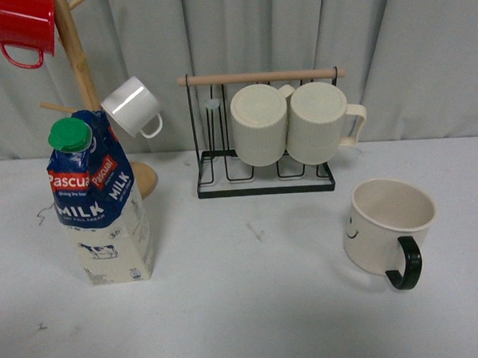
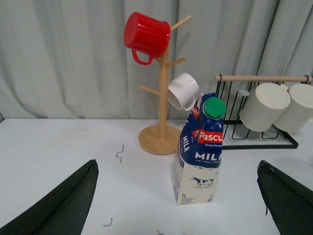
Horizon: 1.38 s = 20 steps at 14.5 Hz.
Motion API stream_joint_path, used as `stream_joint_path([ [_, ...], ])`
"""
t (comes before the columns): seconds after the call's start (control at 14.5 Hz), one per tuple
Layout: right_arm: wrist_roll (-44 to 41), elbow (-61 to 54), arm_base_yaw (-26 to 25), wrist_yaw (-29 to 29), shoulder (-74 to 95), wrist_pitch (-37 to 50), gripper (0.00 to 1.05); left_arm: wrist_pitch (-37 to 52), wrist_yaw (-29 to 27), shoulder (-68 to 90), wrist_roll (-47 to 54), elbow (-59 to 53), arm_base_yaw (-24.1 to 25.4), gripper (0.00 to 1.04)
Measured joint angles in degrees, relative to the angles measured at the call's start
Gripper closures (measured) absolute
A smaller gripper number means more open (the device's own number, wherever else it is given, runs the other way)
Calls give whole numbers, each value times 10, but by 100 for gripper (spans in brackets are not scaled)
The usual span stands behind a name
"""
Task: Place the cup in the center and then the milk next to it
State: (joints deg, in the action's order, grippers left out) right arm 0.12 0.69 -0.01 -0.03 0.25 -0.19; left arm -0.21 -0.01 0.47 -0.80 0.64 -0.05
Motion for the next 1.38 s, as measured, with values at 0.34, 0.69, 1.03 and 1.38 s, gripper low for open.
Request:
stream_joint_path([
  [0.34,0,0,0,0,0,0,6,0,0,0,0,0,0,7],
  [0.69,0,0,0,0,0,0,6,0,0,0,0,0,0,7],
  [1.03,-22,35,-107,-235,160,52,6,1,2,0,0,0,0,7],
  [1.38,45,265,1,-161,688,313,6,0,0,0,0,0,0,7],
])
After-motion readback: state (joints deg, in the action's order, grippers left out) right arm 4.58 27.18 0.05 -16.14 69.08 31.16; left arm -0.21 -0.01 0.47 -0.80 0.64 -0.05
